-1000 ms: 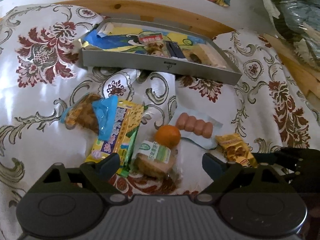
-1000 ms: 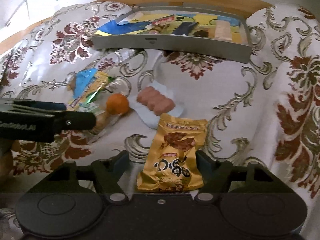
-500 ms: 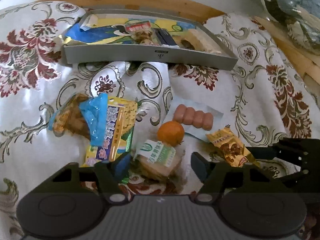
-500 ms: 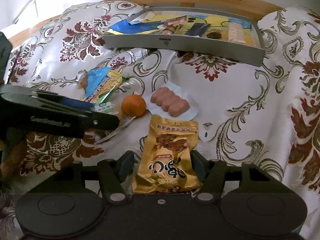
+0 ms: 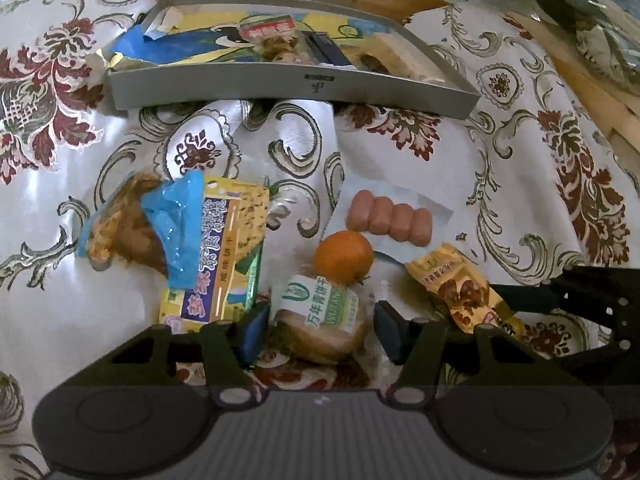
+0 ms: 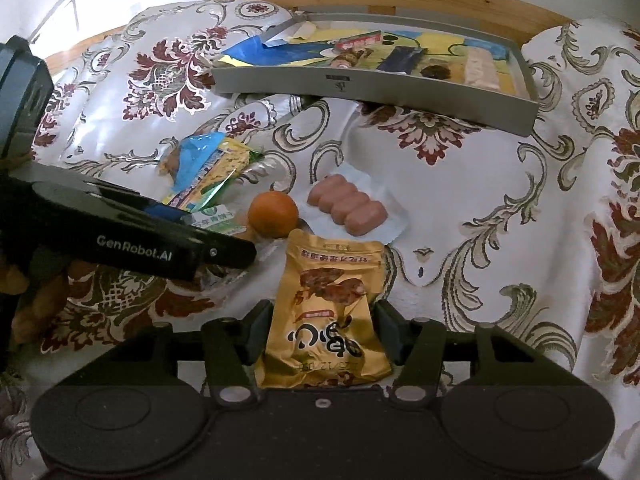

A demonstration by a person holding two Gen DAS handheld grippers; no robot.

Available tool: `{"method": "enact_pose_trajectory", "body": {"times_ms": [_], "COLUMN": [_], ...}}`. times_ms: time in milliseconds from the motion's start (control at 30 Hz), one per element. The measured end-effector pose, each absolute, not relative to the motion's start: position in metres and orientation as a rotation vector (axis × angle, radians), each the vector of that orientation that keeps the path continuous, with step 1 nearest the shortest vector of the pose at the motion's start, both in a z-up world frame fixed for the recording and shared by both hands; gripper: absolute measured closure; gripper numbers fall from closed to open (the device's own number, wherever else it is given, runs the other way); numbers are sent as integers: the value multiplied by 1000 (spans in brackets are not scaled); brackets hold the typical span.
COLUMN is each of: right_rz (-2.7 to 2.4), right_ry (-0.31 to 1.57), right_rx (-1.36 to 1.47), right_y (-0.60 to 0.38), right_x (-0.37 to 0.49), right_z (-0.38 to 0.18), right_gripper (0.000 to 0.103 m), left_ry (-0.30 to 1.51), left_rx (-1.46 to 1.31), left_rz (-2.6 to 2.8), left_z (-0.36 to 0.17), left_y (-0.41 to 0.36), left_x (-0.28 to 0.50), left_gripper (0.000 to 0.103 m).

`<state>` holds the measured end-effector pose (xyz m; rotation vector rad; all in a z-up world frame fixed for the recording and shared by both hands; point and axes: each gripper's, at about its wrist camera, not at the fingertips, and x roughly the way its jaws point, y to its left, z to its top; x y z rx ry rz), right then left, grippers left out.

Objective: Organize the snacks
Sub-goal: 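Close right gripper on the gold snack bag while left gripper closes on the biscuit pack, then lift both held snacks and carry them over the grey tray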

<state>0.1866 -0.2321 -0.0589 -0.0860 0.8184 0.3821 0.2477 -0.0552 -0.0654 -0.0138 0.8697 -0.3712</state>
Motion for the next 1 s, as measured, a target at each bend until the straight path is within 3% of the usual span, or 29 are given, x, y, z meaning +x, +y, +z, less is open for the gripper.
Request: {"method": "enact_pose_trajectory", "body": {"times_ms": [200,567,1000], "right_rz": [364,329,286], "right_ry": [823,820,640], "right_rx": [-109,-166,-523], "right_y": [-229,-216,-191], "right_x": [186,176,147], "right_z": [-60,-60,-56], "right_gripper": [44,51,53], "left_ry": [873,880,858], "left_rx": [-33,-86,-75], "left_rz": [-345,-325,-307], "left_z": [-64,-57,-46], "left_y": [-57,-59,-60], "left_x": [242,215,195], "left_gripper": [46,46,48]}}
